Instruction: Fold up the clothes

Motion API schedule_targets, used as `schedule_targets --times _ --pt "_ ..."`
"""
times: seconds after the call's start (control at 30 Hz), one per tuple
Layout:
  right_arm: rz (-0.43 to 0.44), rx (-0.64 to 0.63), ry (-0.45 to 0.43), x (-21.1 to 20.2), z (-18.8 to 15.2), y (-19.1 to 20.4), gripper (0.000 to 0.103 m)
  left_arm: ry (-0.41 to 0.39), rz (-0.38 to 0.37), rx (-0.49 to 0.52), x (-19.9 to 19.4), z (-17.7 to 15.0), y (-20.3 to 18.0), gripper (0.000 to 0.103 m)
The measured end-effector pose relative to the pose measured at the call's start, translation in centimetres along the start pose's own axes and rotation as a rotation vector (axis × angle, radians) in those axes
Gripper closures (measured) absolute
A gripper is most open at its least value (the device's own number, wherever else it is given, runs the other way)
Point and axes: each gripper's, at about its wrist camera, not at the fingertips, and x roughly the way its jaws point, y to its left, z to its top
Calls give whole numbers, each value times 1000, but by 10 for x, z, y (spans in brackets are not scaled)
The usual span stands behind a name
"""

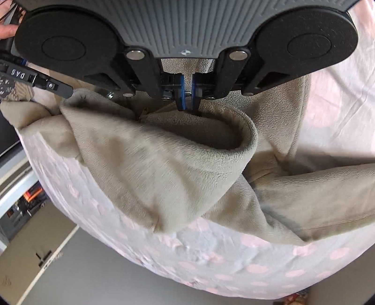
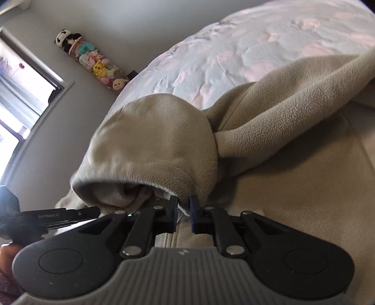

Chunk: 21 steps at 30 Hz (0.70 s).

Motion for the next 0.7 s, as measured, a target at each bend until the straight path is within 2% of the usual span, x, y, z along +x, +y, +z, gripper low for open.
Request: schedule_targets --times 0.07,0.1,0.13,0.17,0.23,0.3,0.4,0.47,0.5,0.57,0.7 --pt "-30 -69 -30 -4 -1 14 86 -56 32 -2 -10 3 -1 86" --pt "-45 -114 -48 -6 -2 23 78 -79 67 1 -11 4 -2 74" --pt "-68 -173 -70 -7 -3 33 66 -86 100 1 -10 3 -1 61" --pt "-92 -235 -93 -9 -5 43 60 -82 126 1 -7 0 0 56" --pt "-144 -376 -121 -5 -12 62 47 -46 167 3 7 -7 4 56" --pt "-210 -528 -128 4 -21 78 47 13 190 -8 23 -10 10 56" --pt "-320 -694 -99 26 -36 89 47 14 172 -57 37 -8 18 56" --pt "-369 -739 -84 39 -36 91 47 -28 137 -72 40 -5 20 54" --pt "-381 -747 -82 44 -35 92 47 -39 149 -67 44 -4 20 54" --pt "-382 -745 -89 52 -28 92 47 -42 170 -65 51 -1 21 54" --pt "-389 -771 -106 64 -13 99 47 -50 151 -106 59 1 26 54"
